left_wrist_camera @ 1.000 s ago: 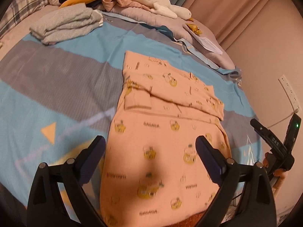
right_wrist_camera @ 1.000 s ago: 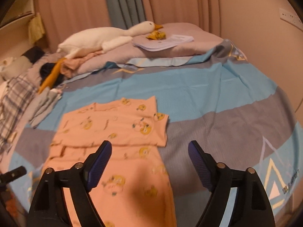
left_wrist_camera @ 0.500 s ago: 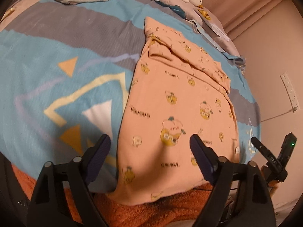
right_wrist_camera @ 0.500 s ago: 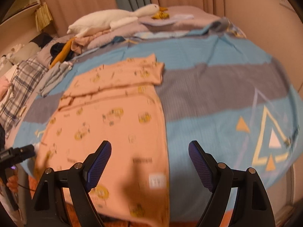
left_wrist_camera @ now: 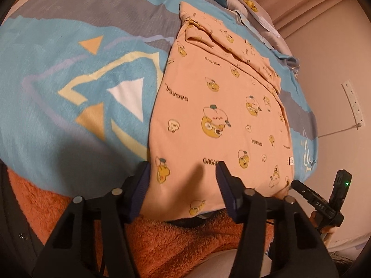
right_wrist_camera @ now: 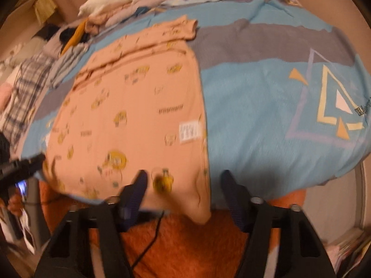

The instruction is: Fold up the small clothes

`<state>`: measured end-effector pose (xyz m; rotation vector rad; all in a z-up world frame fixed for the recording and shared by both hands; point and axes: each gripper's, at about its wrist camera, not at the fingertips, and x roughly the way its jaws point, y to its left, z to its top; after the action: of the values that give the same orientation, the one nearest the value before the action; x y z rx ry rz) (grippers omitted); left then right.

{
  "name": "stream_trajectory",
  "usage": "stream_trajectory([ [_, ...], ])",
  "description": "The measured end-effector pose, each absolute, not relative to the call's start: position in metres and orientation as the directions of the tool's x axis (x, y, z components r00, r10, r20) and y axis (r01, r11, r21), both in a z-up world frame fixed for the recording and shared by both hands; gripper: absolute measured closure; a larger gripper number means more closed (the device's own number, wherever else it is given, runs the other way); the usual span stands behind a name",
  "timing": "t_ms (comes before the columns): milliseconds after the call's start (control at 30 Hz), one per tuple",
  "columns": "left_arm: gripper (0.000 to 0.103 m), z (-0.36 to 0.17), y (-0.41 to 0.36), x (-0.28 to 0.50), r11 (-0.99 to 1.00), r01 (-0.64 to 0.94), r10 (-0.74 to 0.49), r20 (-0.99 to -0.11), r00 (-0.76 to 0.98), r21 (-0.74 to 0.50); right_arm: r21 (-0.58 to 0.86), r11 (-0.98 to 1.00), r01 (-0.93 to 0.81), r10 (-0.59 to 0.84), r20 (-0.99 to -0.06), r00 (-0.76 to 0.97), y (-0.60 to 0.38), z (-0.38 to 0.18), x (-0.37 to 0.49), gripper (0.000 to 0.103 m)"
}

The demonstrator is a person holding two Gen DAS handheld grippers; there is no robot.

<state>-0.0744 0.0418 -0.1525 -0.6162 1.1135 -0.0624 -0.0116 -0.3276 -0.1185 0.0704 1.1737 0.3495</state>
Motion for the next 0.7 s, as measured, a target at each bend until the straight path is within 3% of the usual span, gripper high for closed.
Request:
stream_trajectory([
  [133,0.055,-0.157,0.036,-0.08,0.837,-0.236,-0.37,-0.828,0.421,-0.494,0.226,0.947,-0.228,0.292,-0.902,0.318,-0.332,-0.123,-0.016,0.053],
  [467,0.064,-0.168,0.032,-0.084,0.825,-0.235,-0.41,-0.83,0.379,-0.515,0.235,0.943,-0.234,0.294,-0.919,0.263,-0.329,-0.141,-0.023,0.054],
  [633,0.083,-0.175,0.027,-0.084,0.824,-0.219,-0.43,-0.829,0.358,-0.522,0.239,0.942,-0.235,0.294,-0.927,0.232,-0.329,-0.15,-0.02,0.061],
  [700,0.089,-0.175,0.025,-0.084,0.829,-0.206,-0.432,-0.828,0.356,-0.521,0.241,0.94,-0.242,0.295,-0.93,0.22,-0.329,-0.152,-0.022,0.072],
])
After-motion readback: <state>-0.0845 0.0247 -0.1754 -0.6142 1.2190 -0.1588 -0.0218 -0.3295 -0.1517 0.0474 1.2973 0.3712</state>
